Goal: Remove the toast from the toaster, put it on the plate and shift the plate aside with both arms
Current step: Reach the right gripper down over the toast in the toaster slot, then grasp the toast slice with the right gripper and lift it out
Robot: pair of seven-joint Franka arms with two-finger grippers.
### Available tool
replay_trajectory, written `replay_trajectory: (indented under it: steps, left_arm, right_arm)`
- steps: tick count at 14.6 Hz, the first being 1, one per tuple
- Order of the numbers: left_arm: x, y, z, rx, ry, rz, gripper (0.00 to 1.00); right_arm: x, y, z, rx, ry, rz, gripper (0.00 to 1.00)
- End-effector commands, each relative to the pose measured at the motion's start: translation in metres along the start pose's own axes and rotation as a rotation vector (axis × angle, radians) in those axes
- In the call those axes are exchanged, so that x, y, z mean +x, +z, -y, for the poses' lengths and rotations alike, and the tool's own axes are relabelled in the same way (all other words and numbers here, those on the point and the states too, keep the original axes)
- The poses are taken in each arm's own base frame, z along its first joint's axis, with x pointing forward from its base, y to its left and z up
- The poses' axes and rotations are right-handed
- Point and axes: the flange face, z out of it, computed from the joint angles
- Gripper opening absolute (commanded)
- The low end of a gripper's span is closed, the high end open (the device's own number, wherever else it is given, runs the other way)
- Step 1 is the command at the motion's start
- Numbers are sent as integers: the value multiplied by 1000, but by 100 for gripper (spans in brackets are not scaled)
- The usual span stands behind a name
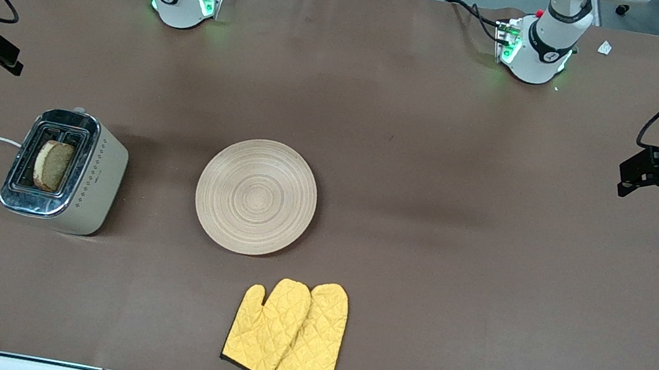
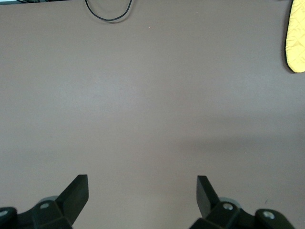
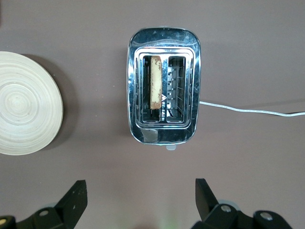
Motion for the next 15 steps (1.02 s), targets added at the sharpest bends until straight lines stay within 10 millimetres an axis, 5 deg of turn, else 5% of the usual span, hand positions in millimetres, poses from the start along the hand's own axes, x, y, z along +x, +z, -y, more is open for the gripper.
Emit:
replay_trajectory:
  steps: [1,15]
  left_arm:
    - [3,-1,1,11,-12,2,100]
    - [3,-1,2,10,-16,3,100]
  right_arm:
    - [10,26,-8,-3,-3,-23,100]
    - [67,180,-4,-5,-12,-71,100]
